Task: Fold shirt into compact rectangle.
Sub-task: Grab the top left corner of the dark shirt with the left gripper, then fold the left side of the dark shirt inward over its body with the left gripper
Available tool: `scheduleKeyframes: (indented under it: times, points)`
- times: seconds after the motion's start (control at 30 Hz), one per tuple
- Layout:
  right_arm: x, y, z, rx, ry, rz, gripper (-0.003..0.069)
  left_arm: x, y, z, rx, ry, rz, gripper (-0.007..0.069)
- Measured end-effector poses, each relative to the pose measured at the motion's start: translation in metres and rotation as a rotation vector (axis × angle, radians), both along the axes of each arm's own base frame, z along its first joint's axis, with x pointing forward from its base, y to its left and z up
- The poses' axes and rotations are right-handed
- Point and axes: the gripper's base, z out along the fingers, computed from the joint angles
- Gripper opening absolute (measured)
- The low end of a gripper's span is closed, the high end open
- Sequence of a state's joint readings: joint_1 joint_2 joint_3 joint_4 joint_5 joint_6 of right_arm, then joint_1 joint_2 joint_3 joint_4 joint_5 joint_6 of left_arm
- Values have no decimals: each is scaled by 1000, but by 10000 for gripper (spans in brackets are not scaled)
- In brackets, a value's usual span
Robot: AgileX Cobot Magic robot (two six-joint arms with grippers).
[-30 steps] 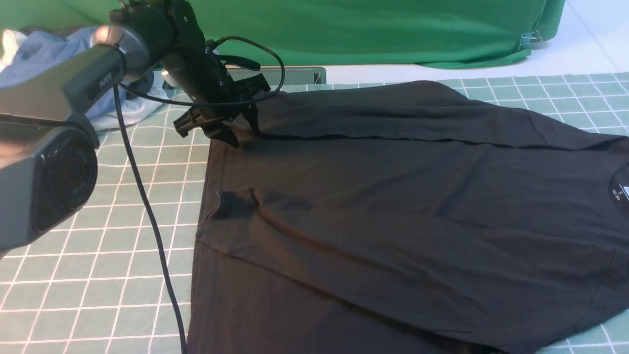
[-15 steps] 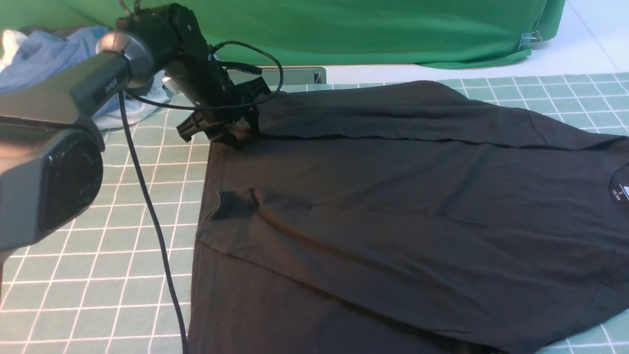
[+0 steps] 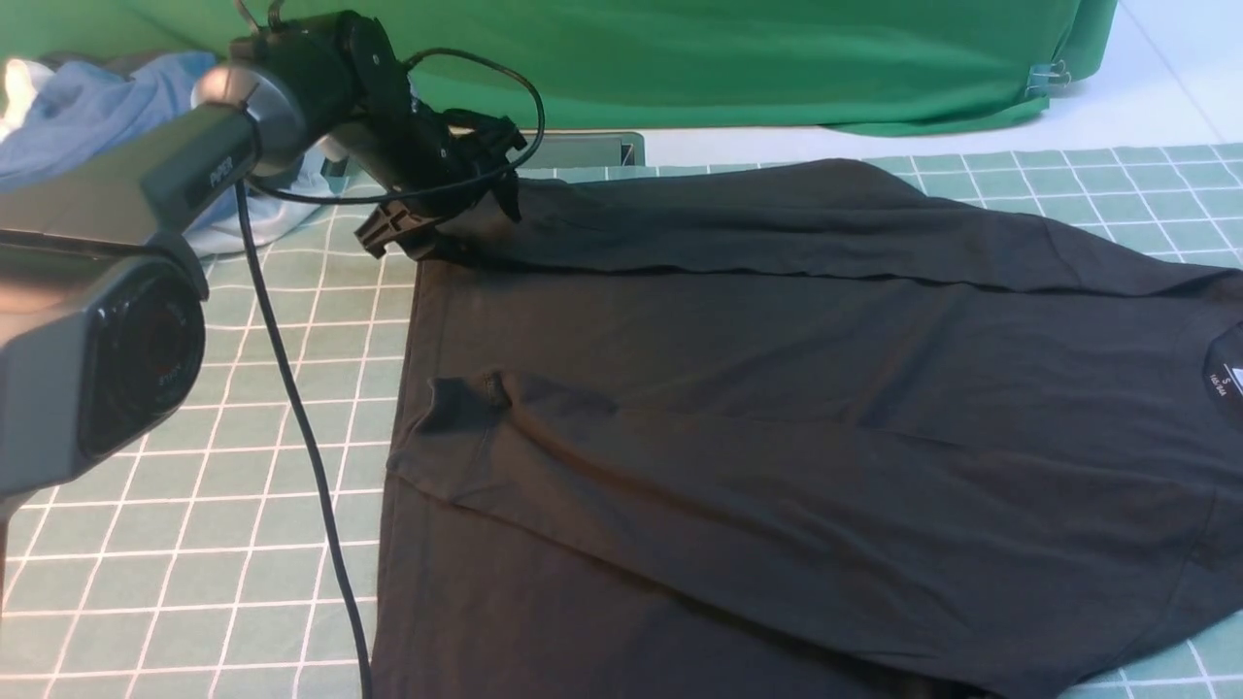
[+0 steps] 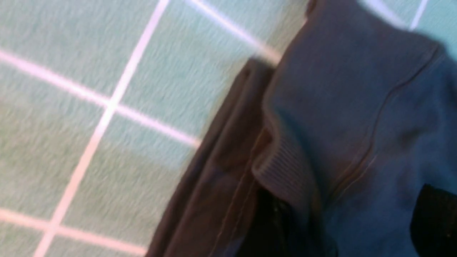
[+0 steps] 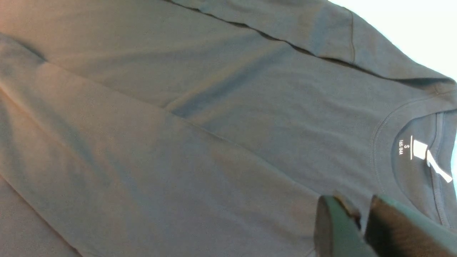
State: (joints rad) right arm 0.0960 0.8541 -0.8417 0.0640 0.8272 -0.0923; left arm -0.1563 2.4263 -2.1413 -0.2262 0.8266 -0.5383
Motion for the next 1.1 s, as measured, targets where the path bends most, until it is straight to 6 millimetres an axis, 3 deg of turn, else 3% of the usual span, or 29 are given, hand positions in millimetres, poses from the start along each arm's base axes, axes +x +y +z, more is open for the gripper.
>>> scheduleKeyframes:
  times: [0.13, 0.2, 0.3, 0.4, 0.47, 0.57, 0.7, 0.83, 0.87, 0.9, 0.97, 1.1]
  points:
    - [0, 0, 0, 1, -5, 0, 171, 3, 0, 2, -7, -33, 12, 467]
    - [1, 0, 1, 1, -8, -1, 176, 5, 2, 2, 25, -59, 11, 412]
    - [1, 0, 1, 2, -17, -1, 180, 7, 6, 0, 82, -81, 6, 287]
    - [1, 0, 2, 2, -23, -1, 183, 6, 9, -7, 103, -46, 4, 102]
    - [1, 0, 2, 2, -23, -1, 185, 3, 9, -9, 91, -14, 4, 43]
    - [1, 0, 2, 2, -23, -2, 187, -1, 6, 1, 34, 8, 5, 23]
    - [1, 0, 2, 2, -23, -2, 190, -11, 2, 48, -46, -36, 6, 21]
    - [1, 0, 1, 1, -22, -1, 197, -34, 3, 111, -71, -83, -17, 21]
    - [1, 0, 1, 1, -22, -1, 197, -35, 3, 111, -70, -77, -19, 21]
    - [1, 0, 1, 2, -22, -2, 198, -47, 4, 130, -70, -67, -33, 21]
    - [1, 0, 1, 2, -22, -2, 198, -62, 5, 150, -64, -37, -55, 21]
    - [1, 0, 1, 3, -21, -2, 198, -86, 6, 174, -44, -8, -98, 21]
